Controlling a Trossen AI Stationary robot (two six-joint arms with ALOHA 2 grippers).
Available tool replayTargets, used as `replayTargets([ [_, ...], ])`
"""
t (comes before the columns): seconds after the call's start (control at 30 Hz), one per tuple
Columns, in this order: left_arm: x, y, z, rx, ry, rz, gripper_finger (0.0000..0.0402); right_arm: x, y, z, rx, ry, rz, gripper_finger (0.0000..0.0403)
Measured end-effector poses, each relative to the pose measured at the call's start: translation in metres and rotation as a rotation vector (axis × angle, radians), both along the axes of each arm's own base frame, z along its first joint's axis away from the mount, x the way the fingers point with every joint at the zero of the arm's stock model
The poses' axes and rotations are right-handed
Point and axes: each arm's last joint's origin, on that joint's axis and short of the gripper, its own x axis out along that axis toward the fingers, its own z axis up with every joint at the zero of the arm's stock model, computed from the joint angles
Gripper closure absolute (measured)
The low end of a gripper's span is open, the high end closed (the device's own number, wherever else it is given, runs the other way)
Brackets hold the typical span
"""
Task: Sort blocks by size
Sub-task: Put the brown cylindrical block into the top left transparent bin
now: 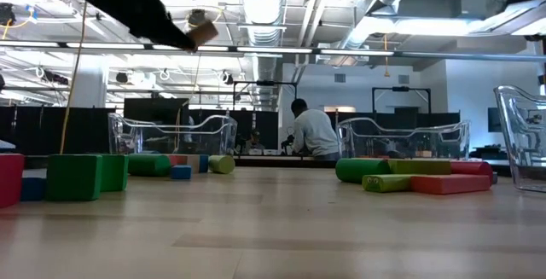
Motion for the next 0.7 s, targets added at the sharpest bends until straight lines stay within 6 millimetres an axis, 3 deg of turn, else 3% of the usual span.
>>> replayTargets([
  [0.4,-0.022,0.07,-0.007,-0.002,0.043,0.333,0.0272,-0.001,0.002,-0.001,0.01,0.011,0.002,0.0173],
  [0.7,-0.01,0.129,-0.028,-0.173,0.156,0.478,0.0272,-0.001,0.002,-0.001,0.027,0.012,-0.002,0.0173],
])
